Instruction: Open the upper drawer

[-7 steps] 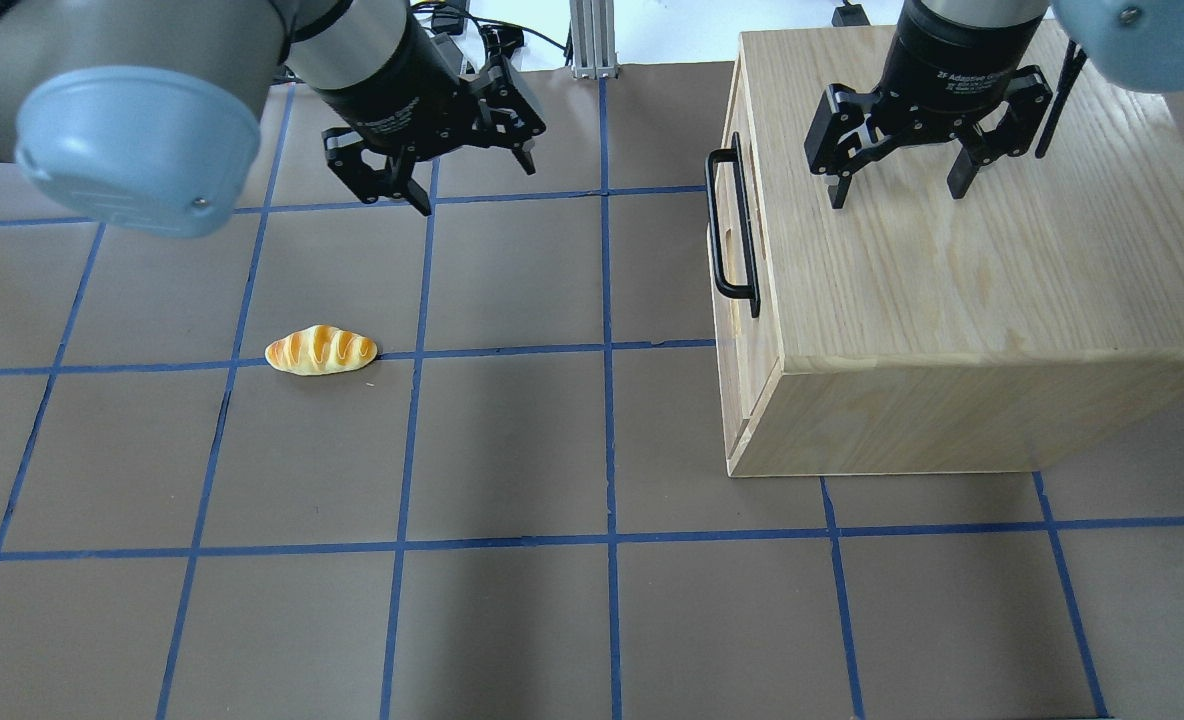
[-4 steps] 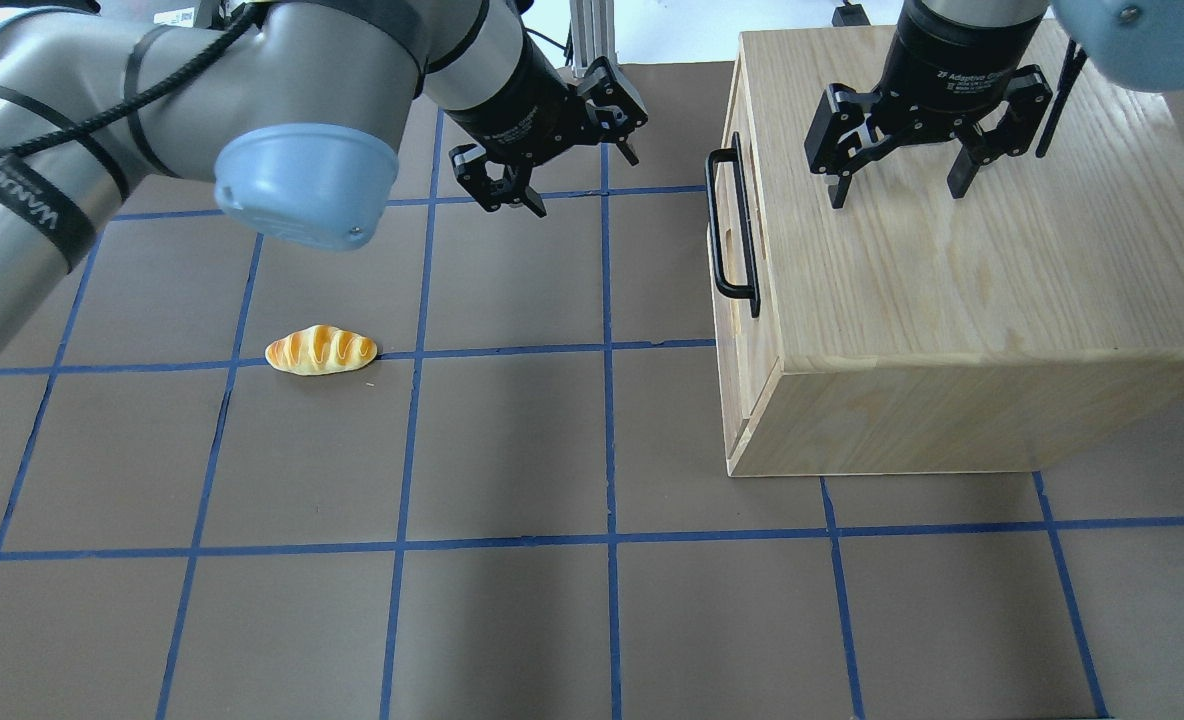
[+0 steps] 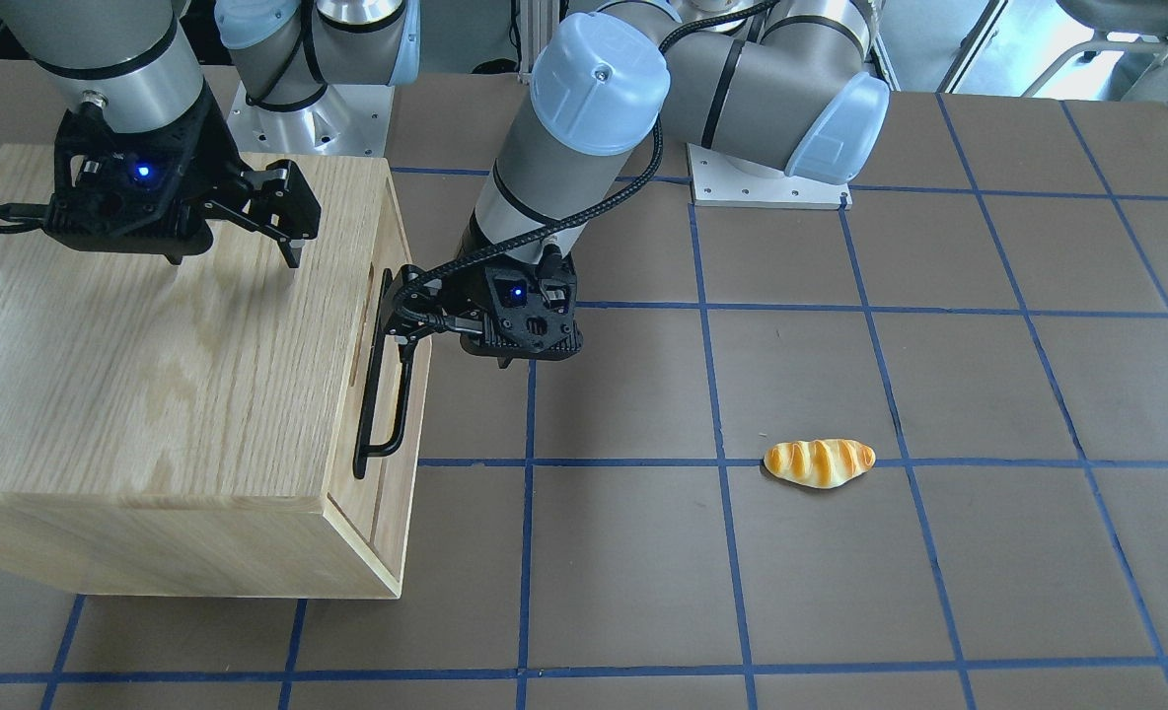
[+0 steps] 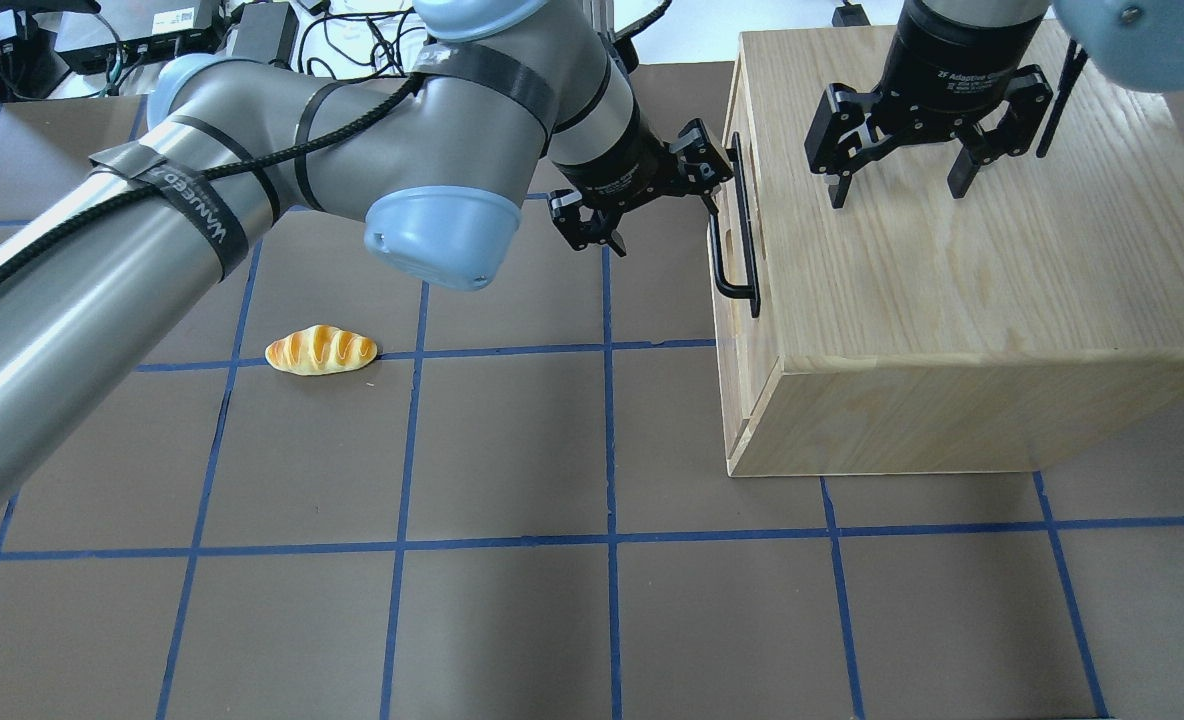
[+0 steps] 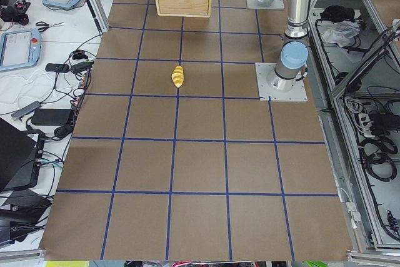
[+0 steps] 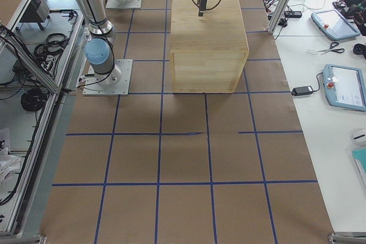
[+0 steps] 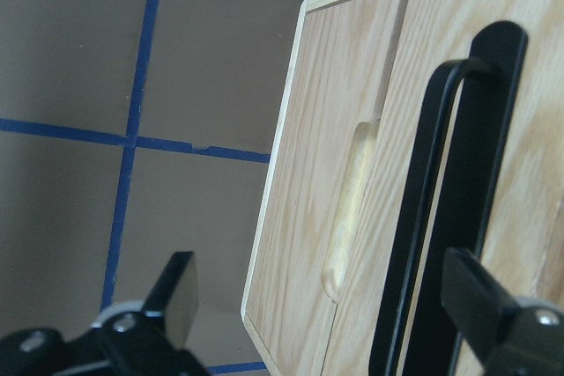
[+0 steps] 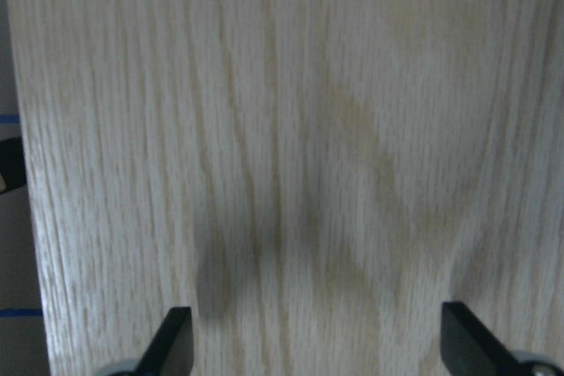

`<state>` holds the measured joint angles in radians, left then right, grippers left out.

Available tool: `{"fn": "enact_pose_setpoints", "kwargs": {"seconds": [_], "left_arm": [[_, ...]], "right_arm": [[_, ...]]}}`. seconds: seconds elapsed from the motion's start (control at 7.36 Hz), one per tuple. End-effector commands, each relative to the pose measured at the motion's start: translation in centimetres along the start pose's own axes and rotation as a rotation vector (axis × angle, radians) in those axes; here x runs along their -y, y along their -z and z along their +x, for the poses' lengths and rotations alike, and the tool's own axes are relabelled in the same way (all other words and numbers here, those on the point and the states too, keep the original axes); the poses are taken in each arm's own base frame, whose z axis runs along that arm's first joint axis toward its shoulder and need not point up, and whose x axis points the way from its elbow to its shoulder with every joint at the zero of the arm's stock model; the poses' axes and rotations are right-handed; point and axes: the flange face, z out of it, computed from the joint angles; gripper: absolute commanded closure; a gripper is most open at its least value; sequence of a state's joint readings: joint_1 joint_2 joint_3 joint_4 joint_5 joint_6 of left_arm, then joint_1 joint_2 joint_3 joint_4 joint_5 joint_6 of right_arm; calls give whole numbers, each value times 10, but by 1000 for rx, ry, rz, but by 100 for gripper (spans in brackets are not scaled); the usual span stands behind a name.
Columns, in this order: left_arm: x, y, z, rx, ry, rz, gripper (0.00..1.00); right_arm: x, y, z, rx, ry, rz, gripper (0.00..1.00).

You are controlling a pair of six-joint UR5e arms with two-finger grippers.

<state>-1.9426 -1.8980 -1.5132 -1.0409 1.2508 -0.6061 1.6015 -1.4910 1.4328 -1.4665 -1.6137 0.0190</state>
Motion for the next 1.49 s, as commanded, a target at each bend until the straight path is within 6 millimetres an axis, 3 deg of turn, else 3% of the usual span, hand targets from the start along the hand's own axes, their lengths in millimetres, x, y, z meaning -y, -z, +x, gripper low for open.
{"fn": "enact_pose_setpoints", "kwargs": {"seconds": [0.0, 1.09, 1.36], "left_arm": [[-2, -17, 6, -7, -17, 3, 0], [5, -30, -2, 57, -52, 24, 0], [9, -23, -3, 79, -68, 51, 0]], "right_arm": [[0, 0, 0, 0, 1, 0, 0], [0, 0, 0, 0, -1, 0, 0], [0, 0, 0, 0, -1, 0, 0]]}}
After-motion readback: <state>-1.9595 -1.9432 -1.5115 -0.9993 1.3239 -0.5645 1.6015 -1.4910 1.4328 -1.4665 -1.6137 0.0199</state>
